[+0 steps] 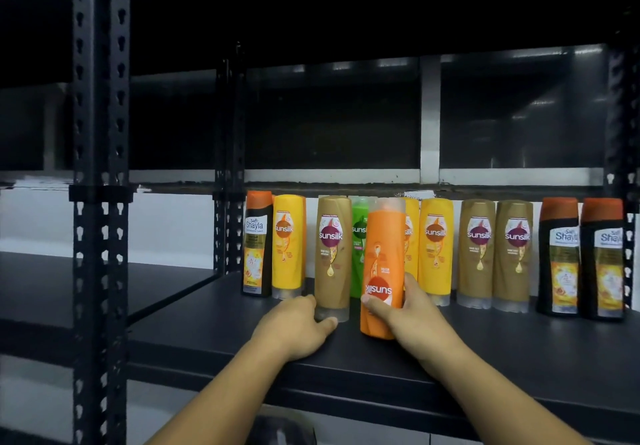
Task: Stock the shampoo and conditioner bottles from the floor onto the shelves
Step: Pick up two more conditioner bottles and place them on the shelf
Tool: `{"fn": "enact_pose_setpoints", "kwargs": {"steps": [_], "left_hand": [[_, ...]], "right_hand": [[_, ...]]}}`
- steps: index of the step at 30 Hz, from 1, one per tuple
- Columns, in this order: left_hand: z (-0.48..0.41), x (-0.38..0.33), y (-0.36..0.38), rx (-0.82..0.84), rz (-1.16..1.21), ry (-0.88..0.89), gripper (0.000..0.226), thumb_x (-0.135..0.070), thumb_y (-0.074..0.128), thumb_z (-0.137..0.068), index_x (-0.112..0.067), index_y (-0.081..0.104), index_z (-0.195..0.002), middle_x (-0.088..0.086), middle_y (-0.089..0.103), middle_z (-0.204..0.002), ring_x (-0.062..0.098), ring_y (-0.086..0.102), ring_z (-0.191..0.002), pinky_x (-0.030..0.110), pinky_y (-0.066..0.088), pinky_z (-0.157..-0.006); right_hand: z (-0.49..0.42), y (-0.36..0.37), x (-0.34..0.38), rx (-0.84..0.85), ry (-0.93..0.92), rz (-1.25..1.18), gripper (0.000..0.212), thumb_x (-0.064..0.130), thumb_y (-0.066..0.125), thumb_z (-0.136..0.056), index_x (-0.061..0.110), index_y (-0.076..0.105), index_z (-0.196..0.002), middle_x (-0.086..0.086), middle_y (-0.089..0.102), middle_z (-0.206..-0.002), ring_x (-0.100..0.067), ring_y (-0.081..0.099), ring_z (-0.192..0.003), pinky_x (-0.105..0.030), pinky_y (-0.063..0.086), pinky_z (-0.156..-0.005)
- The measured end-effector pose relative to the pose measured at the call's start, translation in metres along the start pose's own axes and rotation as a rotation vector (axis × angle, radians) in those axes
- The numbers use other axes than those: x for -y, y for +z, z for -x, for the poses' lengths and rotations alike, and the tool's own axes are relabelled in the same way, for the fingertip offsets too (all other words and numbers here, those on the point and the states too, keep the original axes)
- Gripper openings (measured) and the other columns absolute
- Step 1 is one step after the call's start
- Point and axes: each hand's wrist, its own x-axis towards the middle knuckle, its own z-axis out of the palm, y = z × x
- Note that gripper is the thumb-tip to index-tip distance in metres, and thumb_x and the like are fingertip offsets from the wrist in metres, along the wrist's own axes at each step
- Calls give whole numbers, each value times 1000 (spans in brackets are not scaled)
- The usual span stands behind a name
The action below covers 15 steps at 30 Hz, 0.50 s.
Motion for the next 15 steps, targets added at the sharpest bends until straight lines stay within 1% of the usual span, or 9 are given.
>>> {"fn": "enact_pose_setpoints", "kwargs": {"steps": [3, 5, 6, 7, 9, 10, 12, 15], "left_hand": [[2, 0, 0, -21, 22, -23, 67, -67, 50, -94, -24, 49, -146, 0, 58, -141, 22, 56, -126, 41, 51, -102], [4, -3, -2, -14, 8, -53, 65, -67, 51, -94, -22, 54, -141, 2, 60, -138, 24, 57, -124, 40, 50, -101], [5, -4, -3, -9, -9, -70, 61, -66, 51, -94, -21, 59, -134, 2, 63, -132, 24, 59, -120, 40, 51, -100], [6, -4, -3, -7, -22, -81, 55, -66, 51, -94, -21, 65, -123, 2, 66, -123, 24, 62, -113, 40, 53, -97], [7, -5, -3, -17, -27, -95, 47, -65, 53, -93, -21, 69, -102, 0, 68, -103, 22, 65, -98, 42, 56, -90], [8, -4, -3, -21, -25, -101, 46, -64, 53, -93, -22, 69, -97, 0, 68, -98, 22, 65, -95, 42, 57, -88], [8, -5, -3, -25, -17, -106, 44, -64, 54, -92, -23, 69, -94, -1, 68, -95, 21, 65, -92, 41, 58, -86], [9, -5, -4, -31, -9, -107, 43, -64, 54, -91, -24, 70, -97, -1, 68, -98, 22, 66, -93, 41, 58, -86]], "right_hand": [[2, 0, 0, -34, 19, 40, 74, 49, 75, -85, 32, 35, -145, 4, 56, -129, -18, 58, -113, -38, 52, -95], [3, 1, 1, -66, 36, 72, 71, 49, 73, -87, 29, 36, -144, 1, 56, -128, -20, 58, -111, -38, 52, -93], [4, 0, 3, -86, 52, 75, 69, 48, 73, -88, 27, 37, -143, 0, 56, -126, -21, 58, -109, -37, 51, -90], [5, 0, 4, -111, 70, 66, 65, 46, 73, -88, 25, 40, -141, -1, 57, -123, -22, 59, -107, -36, 50, -88], [7, 0, 6, -163, 107, 51, 59, 43, 74, -88, 22, 46, -136, -2, 59, -115, -23, 60, -102, -36, 49, -85], [7, -1, 7, -184, 127, 53, 57, 41, 75, -87, 21, 49, -134, -2, 59, -113, -24, 60, -101, -38, 50, -87], [8, -5, 9, -194, 162, 69, 54, 41, 76, -85, 19, 54, -130, -4, 61, -112, -26, 60, -100, -41, 51, -89], [13, -20, 19, -132, 188, 130, 46, 37, 78, -83, 19, 60, -122, -3, 63, -105, -24, 61, -94, -39, 52, -86]]}}
